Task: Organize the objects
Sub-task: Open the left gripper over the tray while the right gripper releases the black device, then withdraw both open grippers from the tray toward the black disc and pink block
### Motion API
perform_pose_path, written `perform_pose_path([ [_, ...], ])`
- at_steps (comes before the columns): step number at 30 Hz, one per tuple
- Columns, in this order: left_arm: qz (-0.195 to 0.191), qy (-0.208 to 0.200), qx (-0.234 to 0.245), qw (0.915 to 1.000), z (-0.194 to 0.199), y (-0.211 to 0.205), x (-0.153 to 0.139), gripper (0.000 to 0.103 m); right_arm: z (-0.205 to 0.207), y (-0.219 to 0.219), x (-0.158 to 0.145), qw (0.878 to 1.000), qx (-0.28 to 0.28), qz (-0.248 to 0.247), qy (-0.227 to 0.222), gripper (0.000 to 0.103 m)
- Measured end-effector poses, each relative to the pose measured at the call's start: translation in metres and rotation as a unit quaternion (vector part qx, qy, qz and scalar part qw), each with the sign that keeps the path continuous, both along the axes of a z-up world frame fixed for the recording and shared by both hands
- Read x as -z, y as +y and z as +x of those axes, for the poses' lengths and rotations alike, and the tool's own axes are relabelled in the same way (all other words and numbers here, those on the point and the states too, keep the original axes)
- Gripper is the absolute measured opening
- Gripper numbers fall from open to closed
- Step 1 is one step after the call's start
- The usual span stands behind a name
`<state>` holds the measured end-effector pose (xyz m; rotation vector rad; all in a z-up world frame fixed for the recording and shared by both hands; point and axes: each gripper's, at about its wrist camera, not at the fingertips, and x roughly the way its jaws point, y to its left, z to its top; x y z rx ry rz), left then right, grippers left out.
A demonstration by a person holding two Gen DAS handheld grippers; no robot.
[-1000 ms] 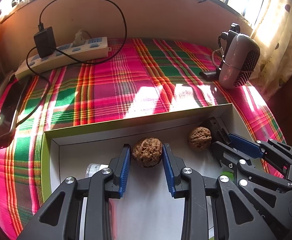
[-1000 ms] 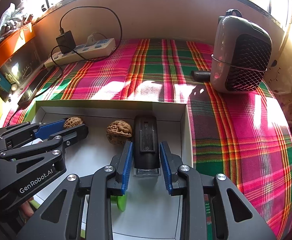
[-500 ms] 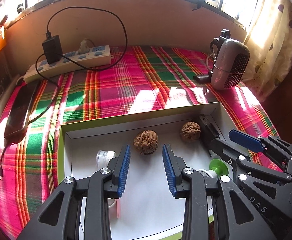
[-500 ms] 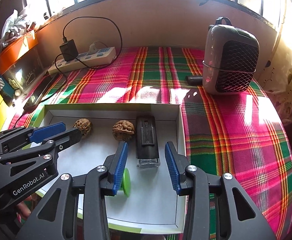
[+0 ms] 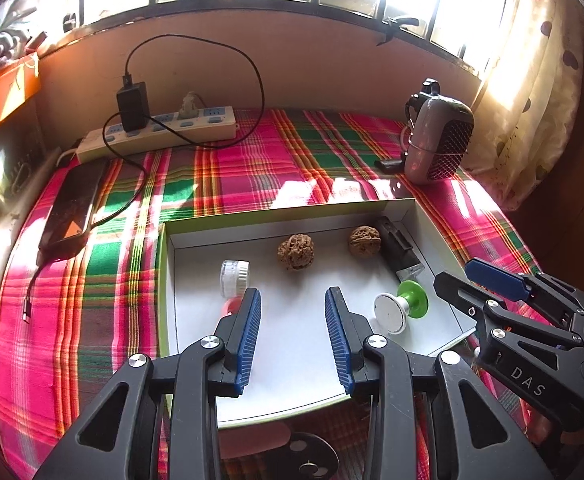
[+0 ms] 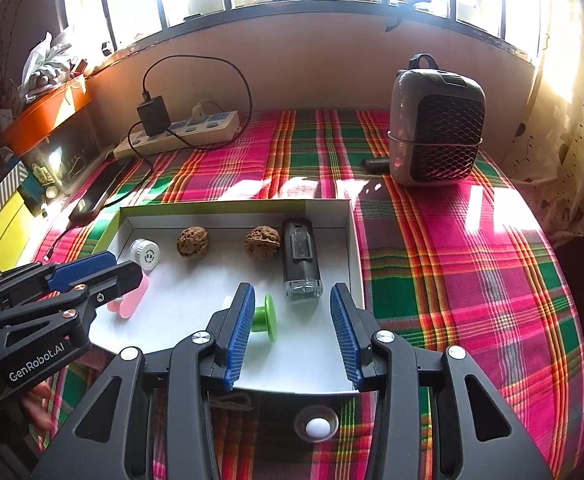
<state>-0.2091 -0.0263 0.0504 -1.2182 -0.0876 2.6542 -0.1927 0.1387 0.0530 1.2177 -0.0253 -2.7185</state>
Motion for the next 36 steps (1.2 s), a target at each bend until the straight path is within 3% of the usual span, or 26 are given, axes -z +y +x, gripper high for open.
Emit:
perform_pose_path([
  [20, 0.035, 0.005, -0.034, 0.9988, 0.071, -0.048, 0.009, 0.032, 0.057, -0.005, 0.005, 0.999, -0.03, -0.013, 0.01, 0.041],
  [36, 0.051, -0.027, -0.062, 0.9964, 0.09, -0.076, 0.037, 0.032, 0.075, -0.057, 0.02, 0.989, -0.144, -0.039, -0.01, 0.045],
])
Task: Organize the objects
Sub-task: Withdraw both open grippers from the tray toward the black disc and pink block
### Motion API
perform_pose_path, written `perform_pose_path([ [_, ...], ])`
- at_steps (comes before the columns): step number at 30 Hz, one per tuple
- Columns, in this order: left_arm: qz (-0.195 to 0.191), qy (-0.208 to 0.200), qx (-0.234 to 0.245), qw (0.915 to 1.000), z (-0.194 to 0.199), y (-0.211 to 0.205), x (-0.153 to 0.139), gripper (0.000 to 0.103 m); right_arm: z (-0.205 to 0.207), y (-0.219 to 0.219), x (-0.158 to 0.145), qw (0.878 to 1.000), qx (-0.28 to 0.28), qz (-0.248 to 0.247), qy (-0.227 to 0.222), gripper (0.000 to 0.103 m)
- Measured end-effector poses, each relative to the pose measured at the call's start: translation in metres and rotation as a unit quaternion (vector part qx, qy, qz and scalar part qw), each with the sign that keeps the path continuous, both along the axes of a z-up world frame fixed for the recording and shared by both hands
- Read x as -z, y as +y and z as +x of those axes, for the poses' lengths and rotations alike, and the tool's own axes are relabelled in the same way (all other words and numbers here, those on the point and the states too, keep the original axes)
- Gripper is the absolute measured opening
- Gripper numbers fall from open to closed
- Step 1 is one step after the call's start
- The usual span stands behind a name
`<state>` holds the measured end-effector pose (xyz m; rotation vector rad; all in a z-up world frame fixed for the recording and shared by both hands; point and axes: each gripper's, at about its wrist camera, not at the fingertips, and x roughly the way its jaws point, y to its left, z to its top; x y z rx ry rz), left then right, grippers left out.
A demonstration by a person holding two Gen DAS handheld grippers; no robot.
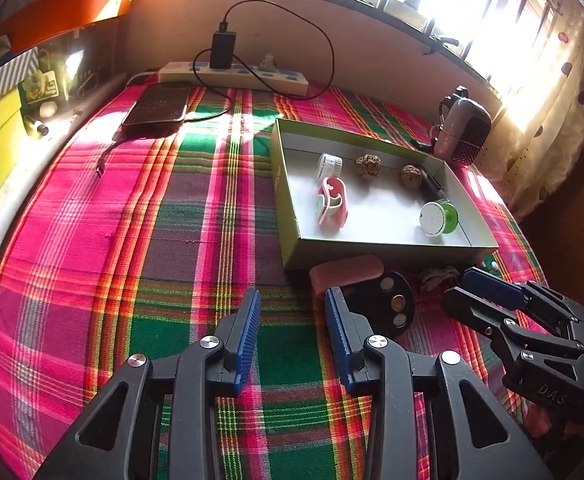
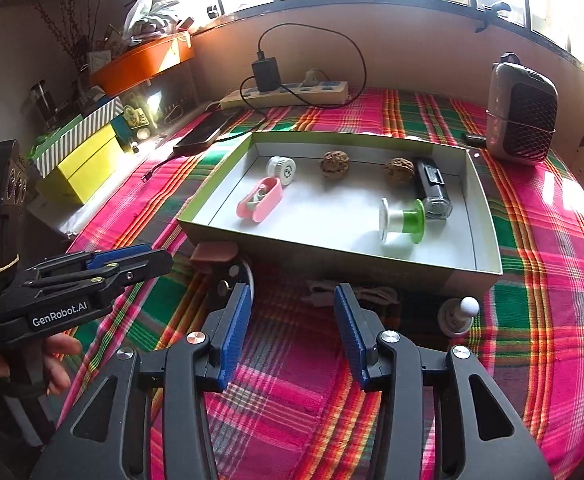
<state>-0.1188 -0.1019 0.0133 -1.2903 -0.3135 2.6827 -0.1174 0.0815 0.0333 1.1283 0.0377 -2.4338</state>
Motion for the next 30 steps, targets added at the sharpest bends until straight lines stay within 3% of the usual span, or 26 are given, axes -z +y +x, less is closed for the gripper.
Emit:
perform_pose_path([
  [13, 0.006, -0.012, 0.0, 0.9999, 0.0, -0.01, 0.009, 0.032, -0.008, -0.034, 0.015, 0.999, -0.046, 0.009, -0.025, 0.045],
  [30, 0.009, -0.017, 0.012, 0.9997, -0.006, -0.013, 0.014, 0.032, -0.017, -0.044, 0.027, 0.998, -0.042, 0.037, -0.028, 0.045],
])
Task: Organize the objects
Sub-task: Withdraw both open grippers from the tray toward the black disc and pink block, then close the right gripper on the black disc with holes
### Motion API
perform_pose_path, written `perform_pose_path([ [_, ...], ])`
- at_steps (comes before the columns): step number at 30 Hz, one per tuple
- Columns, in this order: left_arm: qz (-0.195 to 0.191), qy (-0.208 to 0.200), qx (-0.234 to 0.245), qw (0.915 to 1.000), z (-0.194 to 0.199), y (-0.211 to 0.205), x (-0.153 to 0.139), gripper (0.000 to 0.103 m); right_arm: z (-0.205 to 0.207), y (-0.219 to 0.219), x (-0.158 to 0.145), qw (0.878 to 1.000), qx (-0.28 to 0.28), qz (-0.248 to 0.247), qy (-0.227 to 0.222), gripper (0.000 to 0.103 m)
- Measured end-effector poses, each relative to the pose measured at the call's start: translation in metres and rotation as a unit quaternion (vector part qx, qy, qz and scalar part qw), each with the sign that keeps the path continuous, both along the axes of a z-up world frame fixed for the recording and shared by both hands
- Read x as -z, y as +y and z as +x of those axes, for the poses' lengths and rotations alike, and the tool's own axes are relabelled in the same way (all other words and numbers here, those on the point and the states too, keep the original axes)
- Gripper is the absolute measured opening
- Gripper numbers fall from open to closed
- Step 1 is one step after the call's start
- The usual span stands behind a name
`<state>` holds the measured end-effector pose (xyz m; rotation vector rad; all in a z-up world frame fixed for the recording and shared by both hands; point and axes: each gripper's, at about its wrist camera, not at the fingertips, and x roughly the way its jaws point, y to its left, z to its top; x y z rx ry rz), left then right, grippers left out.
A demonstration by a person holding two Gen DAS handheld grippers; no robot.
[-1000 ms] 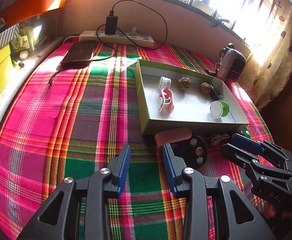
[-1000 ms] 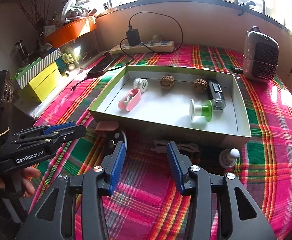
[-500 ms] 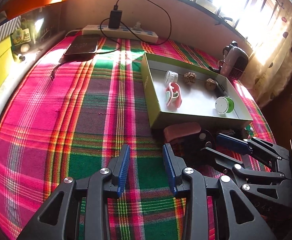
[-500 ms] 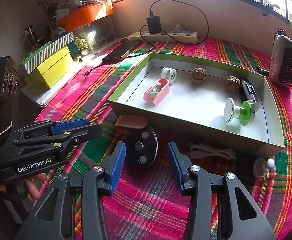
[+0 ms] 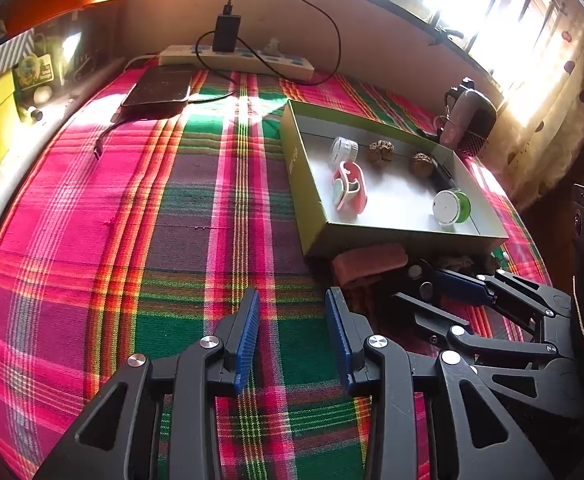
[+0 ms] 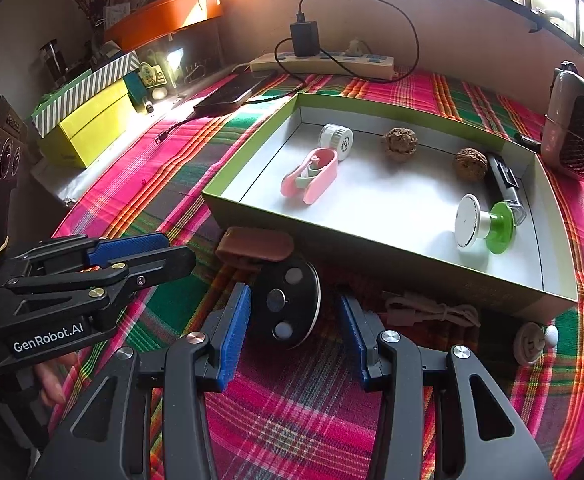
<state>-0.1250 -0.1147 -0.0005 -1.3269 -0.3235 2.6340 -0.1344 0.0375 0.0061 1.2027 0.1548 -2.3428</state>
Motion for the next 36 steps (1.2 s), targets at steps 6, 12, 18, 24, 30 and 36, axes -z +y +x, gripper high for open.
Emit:
perform_pose_path([
  [6, -0.002, 0.0, 0.001, 1.0, -0.002, 0.001, 0.0, 0.032, 0.0, 0.002, 0.0, 1.0, -0.002, -0.007, 0.0, 0.04],
  [12, -0.004, 0.0, 0.009, 0.9999, -0.005, 0.004, 0.0, 0.032, 0.001, 0.005, 0.0, 1.0, 0.002, -0.012, 0.001, 0.034],
  [18, 0.006, 0.009, 0.021, 0.9997, -0.009, 0.008, -0.004, 0.032, 0.004, 0.01, -0.003, 1.0, 0.005, -0.013, 0.004, 0.03],
  [24, 0.01, 0.016, 0.041, 0.999, -0.014, 0.018, -0.006, 0.032, 0.007, 0.019, -0.004, 1.0, 0.012, -0.01, 0.008, 0.028],
  [30, -0.002, 0.019, 0.059, 0.9981, -0.016, 0.03, -0.006, 0.032, 0.009, 0.03, -0.004, 1.0, 0.02, -0.012, 0.007, 0.028],
  [36, 0.003, 0.021, 0.078, 0.9967, -0.012, 0.039, -0.007, 0.032, 0.01, 0.04, -0.006, 0.999, 0.03, -0.017, 0.009, 0.028],
])
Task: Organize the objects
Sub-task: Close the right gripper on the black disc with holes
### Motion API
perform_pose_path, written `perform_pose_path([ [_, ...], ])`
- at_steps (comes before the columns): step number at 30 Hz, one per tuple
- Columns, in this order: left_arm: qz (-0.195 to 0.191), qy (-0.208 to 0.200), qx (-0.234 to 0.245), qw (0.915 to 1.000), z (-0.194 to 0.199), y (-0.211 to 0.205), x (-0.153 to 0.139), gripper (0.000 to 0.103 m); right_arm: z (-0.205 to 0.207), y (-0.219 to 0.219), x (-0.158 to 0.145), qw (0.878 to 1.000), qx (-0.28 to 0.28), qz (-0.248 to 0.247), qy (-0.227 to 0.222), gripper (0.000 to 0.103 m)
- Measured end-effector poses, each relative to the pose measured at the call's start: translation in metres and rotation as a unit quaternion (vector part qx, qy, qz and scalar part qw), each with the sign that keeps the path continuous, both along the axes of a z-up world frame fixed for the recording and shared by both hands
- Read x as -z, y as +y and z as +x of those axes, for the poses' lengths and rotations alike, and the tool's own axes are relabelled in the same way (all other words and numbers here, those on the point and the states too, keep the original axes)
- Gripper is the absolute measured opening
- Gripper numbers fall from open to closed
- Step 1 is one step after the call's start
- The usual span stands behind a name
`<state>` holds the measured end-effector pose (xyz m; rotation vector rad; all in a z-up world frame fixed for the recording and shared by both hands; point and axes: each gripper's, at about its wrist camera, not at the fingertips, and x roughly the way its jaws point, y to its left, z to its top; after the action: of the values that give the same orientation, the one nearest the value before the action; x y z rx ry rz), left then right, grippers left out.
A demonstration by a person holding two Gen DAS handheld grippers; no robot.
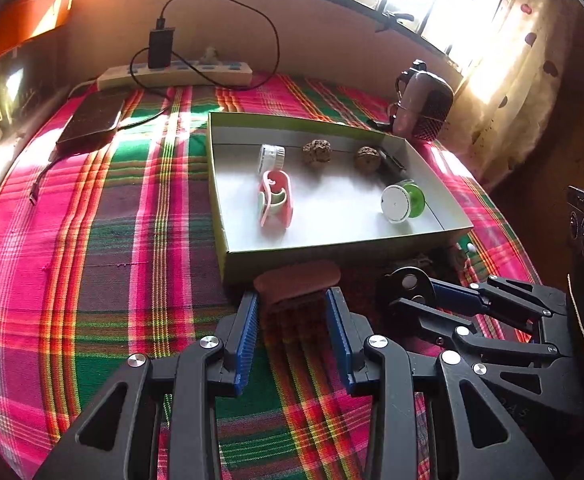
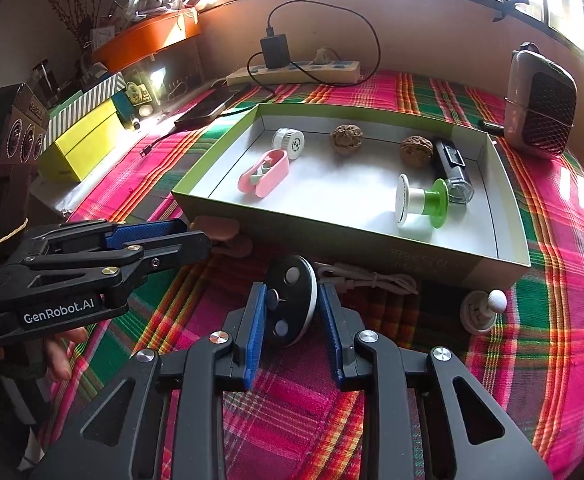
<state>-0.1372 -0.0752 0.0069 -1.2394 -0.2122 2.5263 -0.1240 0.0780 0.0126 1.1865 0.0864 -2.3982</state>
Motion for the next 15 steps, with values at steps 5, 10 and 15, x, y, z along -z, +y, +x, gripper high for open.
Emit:
perform_pose_path([
  [5, -0.002, 0.001, 0.025, 0.9997, 0.007, 0.011, 0.0, 0.032, 0.001, 0.006, 0.001, 1.0, 0.005, -0.002, -0.001, 0.028],
  [10, -0.013, 0.001, 0.042, 0.999, 0.012, 0.018, 0.0, 0.032, 0.004, 0.009, 0.001, 1.0, 0.007, -0.003, -0.002, 0.028],
  [15, -0.055, 0.023, 0.034, 0.9976, 0.013, 0.016, -0.005, 0.032, 0.005, 0.015, 0.002, 1.0, 0.011, -0.004, -0.002, 0.028],
])
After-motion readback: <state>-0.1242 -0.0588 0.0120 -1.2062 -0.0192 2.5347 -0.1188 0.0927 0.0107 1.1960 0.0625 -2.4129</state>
